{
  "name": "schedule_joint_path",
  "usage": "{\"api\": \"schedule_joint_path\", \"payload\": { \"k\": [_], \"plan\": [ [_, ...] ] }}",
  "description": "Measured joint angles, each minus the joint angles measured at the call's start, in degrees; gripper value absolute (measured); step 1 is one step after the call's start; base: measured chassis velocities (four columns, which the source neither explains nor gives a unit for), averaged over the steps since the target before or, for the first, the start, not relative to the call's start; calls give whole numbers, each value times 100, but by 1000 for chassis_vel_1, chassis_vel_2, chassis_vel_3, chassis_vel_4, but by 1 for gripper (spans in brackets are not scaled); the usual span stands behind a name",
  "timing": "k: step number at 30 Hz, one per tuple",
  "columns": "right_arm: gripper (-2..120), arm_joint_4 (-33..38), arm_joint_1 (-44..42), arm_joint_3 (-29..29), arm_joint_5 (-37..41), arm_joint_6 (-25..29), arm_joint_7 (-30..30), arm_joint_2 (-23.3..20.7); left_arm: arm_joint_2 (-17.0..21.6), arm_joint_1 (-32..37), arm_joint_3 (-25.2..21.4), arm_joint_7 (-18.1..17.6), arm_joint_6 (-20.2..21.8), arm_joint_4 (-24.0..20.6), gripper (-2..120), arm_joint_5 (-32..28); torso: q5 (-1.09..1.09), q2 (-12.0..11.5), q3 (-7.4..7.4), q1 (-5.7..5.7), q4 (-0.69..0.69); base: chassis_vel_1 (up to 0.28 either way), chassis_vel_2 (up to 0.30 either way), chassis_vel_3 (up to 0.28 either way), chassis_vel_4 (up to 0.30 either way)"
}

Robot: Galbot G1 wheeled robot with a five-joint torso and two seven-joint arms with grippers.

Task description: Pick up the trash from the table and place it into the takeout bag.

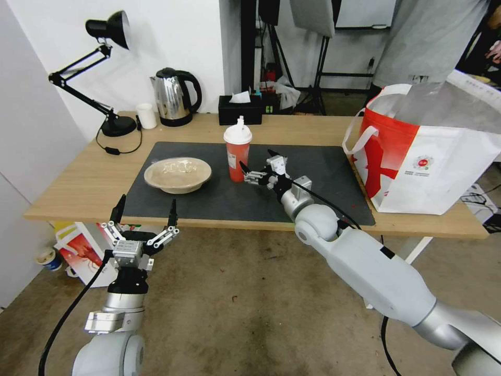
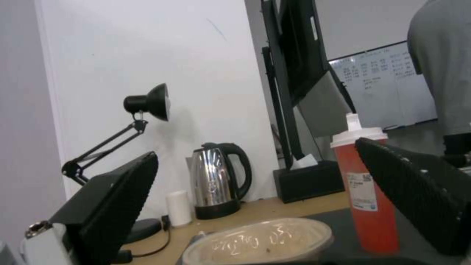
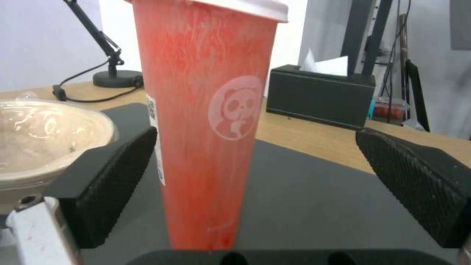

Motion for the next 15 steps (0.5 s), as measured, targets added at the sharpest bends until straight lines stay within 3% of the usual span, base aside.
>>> {"api": "schedule_joint_path", "payload": {
  "k": [15],
  "plan": [
    [100,-360,107,-65,-25,68,-85,298,2,-22,-43,0,-11,28,100,0,0,0,0,0,0,0,0,0,0]
  ]
}}
